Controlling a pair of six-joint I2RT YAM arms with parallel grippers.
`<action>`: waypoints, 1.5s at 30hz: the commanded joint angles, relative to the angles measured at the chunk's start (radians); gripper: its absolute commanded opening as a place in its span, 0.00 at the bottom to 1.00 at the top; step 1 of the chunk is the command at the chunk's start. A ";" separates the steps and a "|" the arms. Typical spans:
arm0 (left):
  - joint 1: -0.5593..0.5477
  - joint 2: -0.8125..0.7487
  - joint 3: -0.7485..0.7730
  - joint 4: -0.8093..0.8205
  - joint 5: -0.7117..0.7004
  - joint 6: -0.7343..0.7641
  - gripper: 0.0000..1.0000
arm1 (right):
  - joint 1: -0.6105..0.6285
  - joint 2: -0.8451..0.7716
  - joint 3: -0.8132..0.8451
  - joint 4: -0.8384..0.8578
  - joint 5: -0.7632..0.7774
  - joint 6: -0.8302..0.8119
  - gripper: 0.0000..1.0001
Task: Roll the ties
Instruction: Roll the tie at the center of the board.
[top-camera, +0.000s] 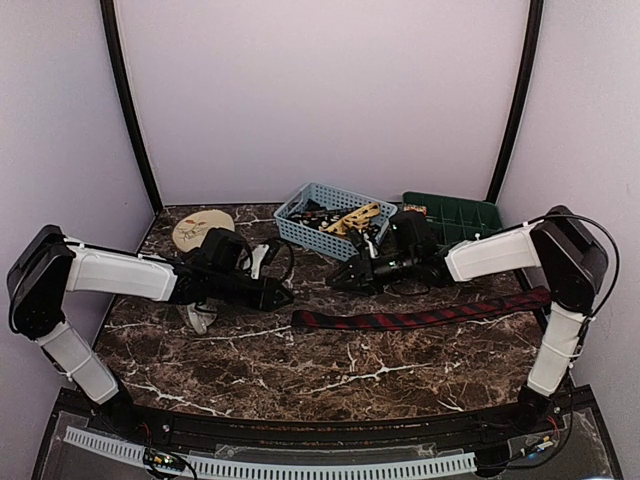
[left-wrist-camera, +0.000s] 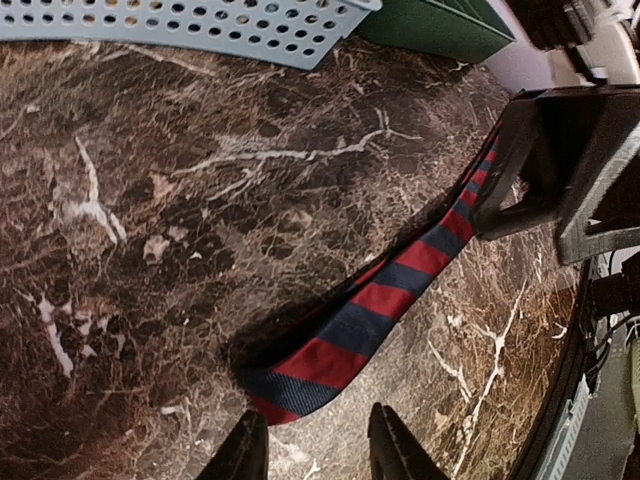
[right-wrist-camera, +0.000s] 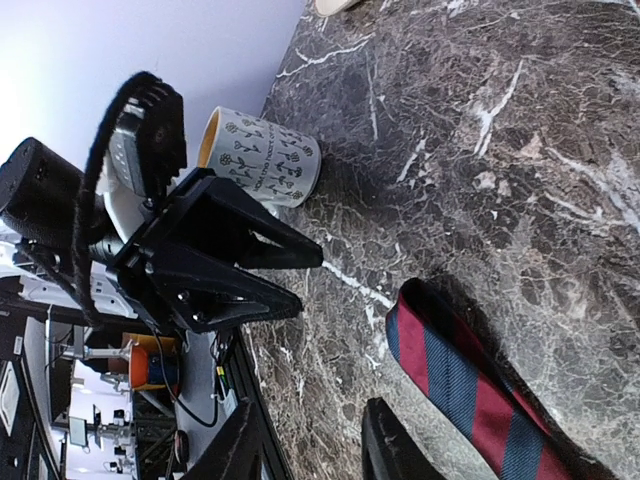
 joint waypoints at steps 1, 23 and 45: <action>-0.004 0.038 -0.012 0.039 -0.009 -0.141 0.34 | 0.007 0.036 0.040 -0.142 0.039 -0.126 0.29; -0.051 0.239 0.064 -0.011 -0.108 -0.263 0.24 | 0.095 0.216 0.234 -0.260 0.065 -0.214 0.12; -0.051 0.023 0.004 -0.139 -0.211 -0.238 0.00 | 0.094 0.216 0.207 -0.307 0.164 -0.234 0.10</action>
